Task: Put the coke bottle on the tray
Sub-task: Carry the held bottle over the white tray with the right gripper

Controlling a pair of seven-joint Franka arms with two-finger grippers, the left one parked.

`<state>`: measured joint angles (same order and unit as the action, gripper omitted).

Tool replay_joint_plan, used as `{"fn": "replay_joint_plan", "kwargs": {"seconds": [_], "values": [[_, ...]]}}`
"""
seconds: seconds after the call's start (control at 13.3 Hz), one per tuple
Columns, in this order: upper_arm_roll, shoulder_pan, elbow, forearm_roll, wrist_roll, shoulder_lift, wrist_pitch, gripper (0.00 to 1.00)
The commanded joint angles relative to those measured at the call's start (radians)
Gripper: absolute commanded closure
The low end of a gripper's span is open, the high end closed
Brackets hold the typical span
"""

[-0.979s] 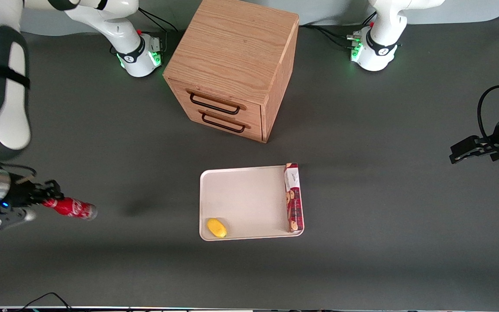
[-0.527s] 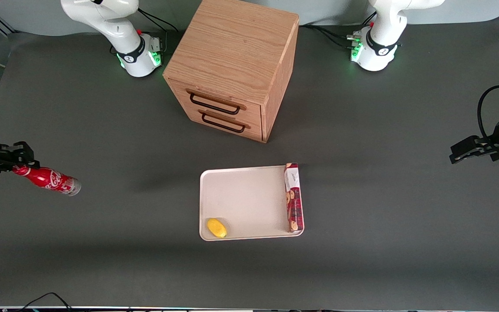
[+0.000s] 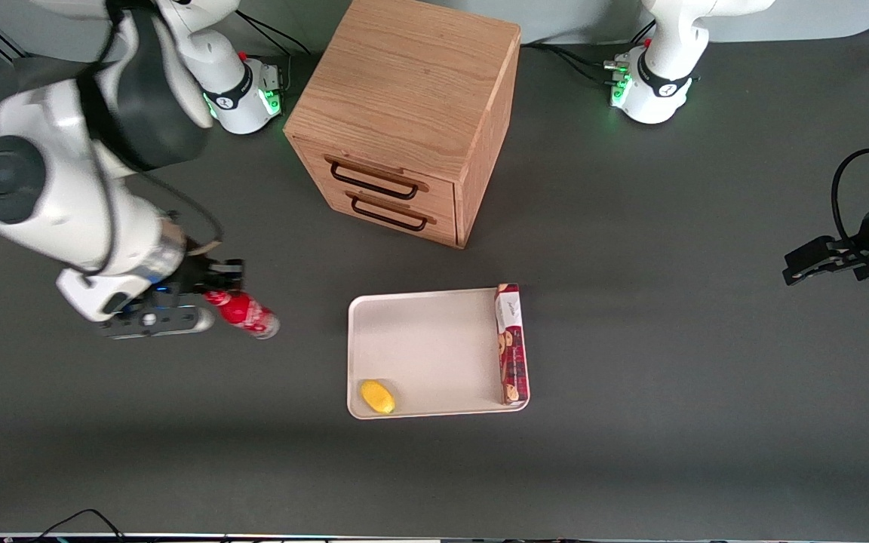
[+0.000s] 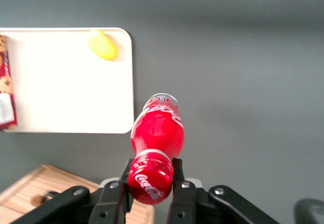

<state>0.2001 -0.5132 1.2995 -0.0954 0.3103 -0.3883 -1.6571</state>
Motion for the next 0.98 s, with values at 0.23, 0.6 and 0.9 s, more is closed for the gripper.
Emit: {"fn": "replay_joint_plan", "kwargs": {"seconds": [0.23, 0.6, 0.9], "values": [[0.013, -0.125, 0.003, 0.003, 0.208, -0.148, -0.255, 1.0], [-0.016, -0.137, 0.055, -0.041, 0.194, -0.228, -0.331, 1.0], [-0.044, -0.136, 0.093, -0.041, 0.191, -0.233, -0.332, 1.0]]}}
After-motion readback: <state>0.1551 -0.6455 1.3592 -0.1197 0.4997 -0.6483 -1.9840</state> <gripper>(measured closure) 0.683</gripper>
